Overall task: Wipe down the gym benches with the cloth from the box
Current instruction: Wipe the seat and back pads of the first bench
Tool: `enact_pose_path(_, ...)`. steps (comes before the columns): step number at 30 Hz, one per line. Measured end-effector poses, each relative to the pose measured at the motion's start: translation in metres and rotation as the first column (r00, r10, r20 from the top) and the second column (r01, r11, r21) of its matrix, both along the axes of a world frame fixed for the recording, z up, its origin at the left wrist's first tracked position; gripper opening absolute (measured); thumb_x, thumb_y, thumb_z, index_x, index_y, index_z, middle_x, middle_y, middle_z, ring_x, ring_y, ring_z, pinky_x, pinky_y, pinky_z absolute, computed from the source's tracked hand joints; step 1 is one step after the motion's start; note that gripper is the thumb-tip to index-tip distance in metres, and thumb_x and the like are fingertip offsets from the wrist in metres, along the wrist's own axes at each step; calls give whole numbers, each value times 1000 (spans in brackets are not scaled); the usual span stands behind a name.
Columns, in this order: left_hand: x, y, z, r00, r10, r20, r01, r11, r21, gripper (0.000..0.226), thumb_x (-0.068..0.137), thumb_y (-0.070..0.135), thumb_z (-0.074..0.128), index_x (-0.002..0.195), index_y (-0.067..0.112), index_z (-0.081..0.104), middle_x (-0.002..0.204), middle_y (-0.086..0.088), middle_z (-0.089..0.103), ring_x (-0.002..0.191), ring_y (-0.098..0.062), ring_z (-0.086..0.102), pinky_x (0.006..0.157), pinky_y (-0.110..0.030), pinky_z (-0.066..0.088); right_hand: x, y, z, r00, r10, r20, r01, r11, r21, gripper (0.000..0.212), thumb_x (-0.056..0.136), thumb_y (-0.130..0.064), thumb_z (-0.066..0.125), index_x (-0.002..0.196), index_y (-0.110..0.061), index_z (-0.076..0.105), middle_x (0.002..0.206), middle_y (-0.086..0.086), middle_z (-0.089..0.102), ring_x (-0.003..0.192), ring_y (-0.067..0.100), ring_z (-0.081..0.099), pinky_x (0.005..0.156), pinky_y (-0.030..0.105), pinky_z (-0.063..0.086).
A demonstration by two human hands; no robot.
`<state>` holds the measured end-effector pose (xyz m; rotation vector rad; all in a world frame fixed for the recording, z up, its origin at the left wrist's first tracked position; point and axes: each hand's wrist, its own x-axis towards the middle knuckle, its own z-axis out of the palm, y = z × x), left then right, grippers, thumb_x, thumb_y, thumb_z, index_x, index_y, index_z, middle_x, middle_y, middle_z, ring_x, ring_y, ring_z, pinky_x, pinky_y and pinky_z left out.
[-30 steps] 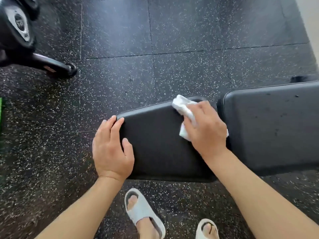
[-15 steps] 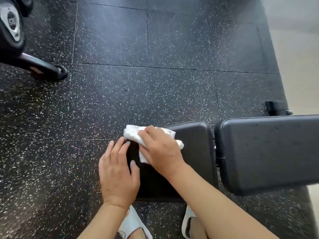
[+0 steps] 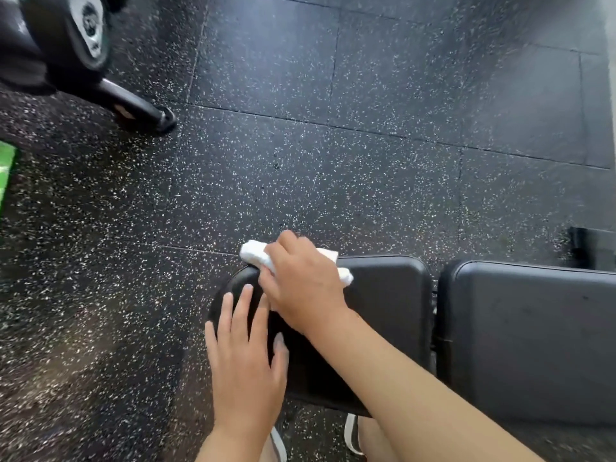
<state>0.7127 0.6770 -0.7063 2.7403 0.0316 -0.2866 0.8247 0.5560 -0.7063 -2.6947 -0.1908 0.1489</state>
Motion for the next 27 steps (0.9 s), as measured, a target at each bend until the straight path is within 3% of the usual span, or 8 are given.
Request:
enact_pose_path(3,0,-5,6,998,57,-12,-57,998,-30,61,97,41,45,145,7,59,161,-9,45,154,-35,32,119,-70,29,16,3,2,990,120,-78,-118,992,35,23,94,-38,60,92,-16,62,99,0,54,86,24,53,56,34,31)
enact_pose_path(6,12,-16,8,999,15,48,-13,999,-53,55,97,39,48,144,12,62,157,-6,49,151,-33,38,118,-70,31,22,-39,3,974,208,-88,-207,978,24,27,95,-44,54,92,-19,65,98,-3,54,88,22,53,58,34,33)
enact_pose_path(10,29,-44,0,994,12,112,-9,1000,-25,51,96,41,54,142,22,64,152,-3,52,147,-32,42,121,-68,24,27,-136,-2,975,137,-174,-148,988,-49,30,95,-49,51,93,-26,70,89,-7,57,87,19,50,72,40,45)
enact_pose_path(14,28,-62,-14,978,114,175,-110,993,-33,48,93,41,58,138,25,66,149,-5,51,147,-35,42,125,-65,15,15,-195,3,967,140,-213,-134,990,44,30,97,-50,48,98,-30,70,92,-12,57,85,14,47,76,32,44)
enact_pose_path(17,26,-67,-21,971,130,199,-129,991,-19,49,92,38,57,140,28,58,151,-6,48,149,-36,39,127,-61,11,11,-189,3,969,168,-179,-154,984,88,25,100,-46,50,99,-28,68,95,-14,57,86,14,47,76,32,44)
enact_pose_path(21,27,-69,-23,970,139,201,-144,990,8,50,91,38,54,139,25,56,149,-12,51,147,-40,41,125,-64,14,28,-126,-2,971,203,-126,-191,976,102,32,99,-48,51,89,-23,68,89,-8,58,85,19,52,65,37,45)
enact_pose_path(27,27,-70,-22,964,228,136,-227,974,-23,69,87,41,55,140,-3,51,147,-21,54,147,-39,38,126,-59,12,60,-50,-8,900,359,-247,-301,922,245,27,100,-43,52,99,-20,66,98,-5,56,93,21,52,65,36,39)
